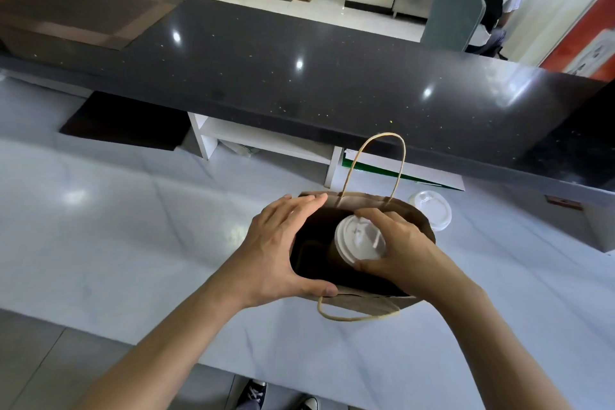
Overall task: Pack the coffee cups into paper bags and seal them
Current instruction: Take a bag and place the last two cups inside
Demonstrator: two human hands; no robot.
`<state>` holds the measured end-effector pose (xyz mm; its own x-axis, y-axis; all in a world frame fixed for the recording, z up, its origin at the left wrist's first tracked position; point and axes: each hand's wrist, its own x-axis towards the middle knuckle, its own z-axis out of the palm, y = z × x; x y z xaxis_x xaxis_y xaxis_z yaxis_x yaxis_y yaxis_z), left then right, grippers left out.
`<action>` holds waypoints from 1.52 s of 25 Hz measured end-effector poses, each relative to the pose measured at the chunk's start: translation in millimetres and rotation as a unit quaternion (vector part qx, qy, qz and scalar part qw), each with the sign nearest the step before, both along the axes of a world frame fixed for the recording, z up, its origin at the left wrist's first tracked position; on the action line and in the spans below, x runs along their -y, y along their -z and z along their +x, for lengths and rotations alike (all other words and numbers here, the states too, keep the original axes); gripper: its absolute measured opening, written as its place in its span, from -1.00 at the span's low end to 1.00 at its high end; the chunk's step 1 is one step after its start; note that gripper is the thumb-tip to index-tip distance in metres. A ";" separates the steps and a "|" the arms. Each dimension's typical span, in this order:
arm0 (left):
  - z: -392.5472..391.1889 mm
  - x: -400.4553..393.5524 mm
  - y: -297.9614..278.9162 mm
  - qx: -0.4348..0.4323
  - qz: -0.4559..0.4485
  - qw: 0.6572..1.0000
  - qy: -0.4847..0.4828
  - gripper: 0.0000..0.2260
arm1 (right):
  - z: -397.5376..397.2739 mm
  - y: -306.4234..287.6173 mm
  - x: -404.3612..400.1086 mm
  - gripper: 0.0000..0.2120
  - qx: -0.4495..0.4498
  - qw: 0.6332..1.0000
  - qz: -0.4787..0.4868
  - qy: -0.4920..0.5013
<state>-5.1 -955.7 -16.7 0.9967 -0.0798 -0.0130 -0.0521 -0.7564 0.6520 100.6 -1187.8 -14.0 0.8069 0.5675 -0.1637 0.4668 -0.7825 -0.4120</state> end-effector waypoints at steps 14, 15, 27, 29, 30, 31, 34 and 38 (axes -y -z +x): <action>-1.0 -0.3 -0.2 0.007 -0.002 1.000 -0.004 0.08 | -9.1 11.2 -38.6 -0.28 -0.021 0.996 -0.033 -0.079; -1.1 -0.4 -0.1 0.009 -0.001 1.000 -0.004 0.08 | -9.4 11.8 -43.8 -0.27 -0.018 0.995 -0.044 -0.084; 2.8 -0.2 2.6 0.012 0.007 1.000 -0.005 0.09 | 0.3 24.2 -74.1 -0.20 -0.006 0.983 -0.123 -0.136; 3.8 -0.5 2.4 0.014 0.005 1.000 -0.004 0.09 | 0.7 23.6 -74.6 -0.22 -0.011 0.984 -0.111 -0.137; 4.0 -0.7 2.5 0.014 0.003 1.000 -0.004 0.09 | 0.4 22.6 -75.0 -0.22 -0.014 0.985 -0.105 -0.137; 4.0 -0.9 2.7 0.014 0.002 1.000 -0.003 0.08 | -0.4 21.6 -75.4 -0.23 -0.018 0.985 -0.099 -0.137; 4.4 -0.7 2.7 0.014 -0.001 1.000 0.000 0.08 | -2.5 20.9 -75.6 -0.24 -0.031 0.988 -0.080 -0.127; 4.9 -0.4 0.2 0.013 0.003 1.000 0.002 0.08 | -3.9 18.1 -72.1 -0.16 -0.041 0.988 -0.097 -0.115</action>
